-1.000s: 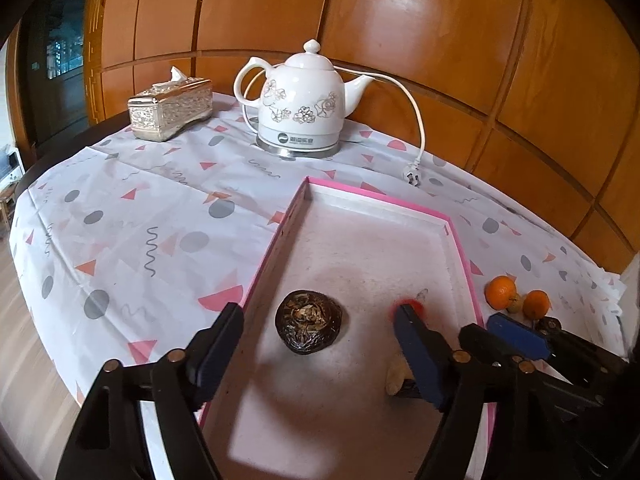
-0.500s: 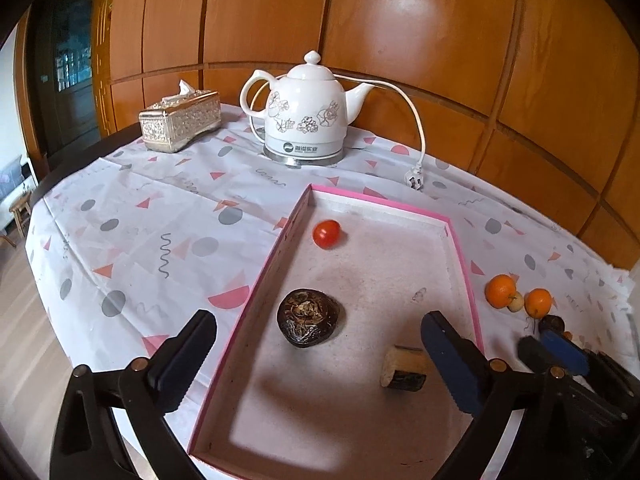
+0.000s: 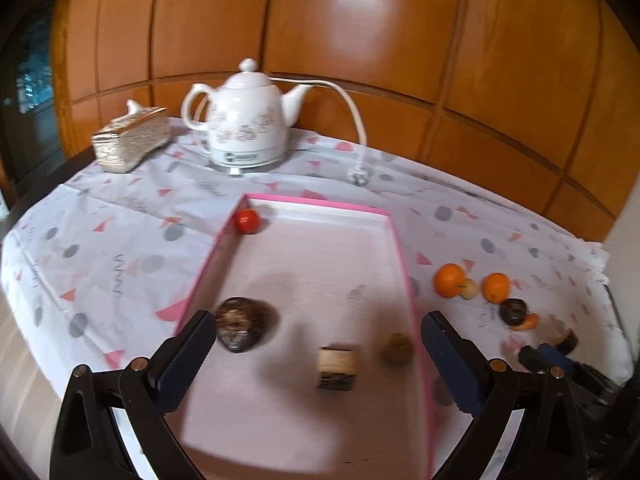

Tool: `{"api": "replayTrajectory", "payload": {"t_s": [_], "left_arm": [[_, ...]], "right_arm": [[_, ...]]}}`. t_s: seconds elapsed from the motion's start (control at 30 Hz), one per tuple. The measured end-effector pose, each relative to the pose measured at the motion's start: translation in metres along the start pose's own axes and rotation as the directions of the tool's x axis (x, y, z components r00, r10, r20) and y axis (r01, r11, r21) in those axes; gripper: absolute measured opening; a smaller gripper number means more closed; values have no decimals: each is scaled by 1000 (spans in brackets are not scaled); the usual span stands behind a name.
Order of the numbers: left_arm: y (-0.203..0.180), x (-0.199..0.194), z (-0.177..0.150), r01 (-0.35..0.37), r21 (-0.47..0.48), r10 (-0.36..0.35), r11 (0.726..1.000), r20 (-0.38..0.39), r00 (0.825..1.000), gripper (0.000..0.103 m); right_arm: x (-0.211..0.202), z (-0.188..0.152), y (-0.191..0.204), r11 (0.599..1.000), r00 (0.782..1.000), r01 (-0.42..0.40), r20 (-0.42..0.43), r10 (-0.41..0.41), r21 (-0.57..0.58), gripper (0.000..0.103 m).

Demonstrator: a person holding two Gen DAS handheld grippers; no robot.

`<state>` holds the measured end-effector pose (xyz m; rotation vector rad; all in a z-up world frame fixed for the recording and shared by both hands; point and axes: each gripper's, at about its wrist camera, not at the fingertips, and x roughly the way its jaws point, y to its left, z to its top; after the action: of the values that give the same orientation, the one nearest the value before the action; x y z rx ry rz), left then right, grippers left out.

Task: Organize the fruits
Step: 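Move the left tool to the orange and grasp it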

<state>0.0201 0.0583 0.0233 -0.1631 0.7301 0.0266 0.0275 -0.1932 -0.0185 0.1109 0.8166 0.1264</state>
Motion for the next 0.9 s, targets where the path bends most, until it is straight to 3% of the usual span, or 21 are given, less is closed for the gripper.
{"api": "replayTrajectory", "payload": {"t_s": [0.3, 0.53, 0.63, 0.7, 0.73, 0.9], "left_arm": [[-46, 15, 14, 132, 129, -125, 983, -58, 990, 103], [-76, 37, 19, 153, 165, -138, 974, -98, 986, 101], [-87, 50, 21, 165, 175, -143, 971, -130, 981, 88], [-96, 58, 22, 178, 203, -149, 963, -150, 977, 71], [-99, 62, 22, 187, 213, -154, 959, -161, 975, 68], [-118, 81, 24, 224, 249, -179, 942, -194, 965, 66]], "right_arm": [[0, -7, -20, 999, 1000, 23, -13, -22, 37, 37], [3, -8, -28, 998, 999, 30, -20, -29, 57, 37], [3, -9, -30, 998, 999, 32, -21, -31, 60, 37], [4, -10, -32, 997, 999, 32, -24, -30, 64, 37], [4, -10, -33, 997, 999, 31, -26, -29, 66, 37], [7, -10, -36, 997, 999, 30, -32, -27, 75, 37]]}}
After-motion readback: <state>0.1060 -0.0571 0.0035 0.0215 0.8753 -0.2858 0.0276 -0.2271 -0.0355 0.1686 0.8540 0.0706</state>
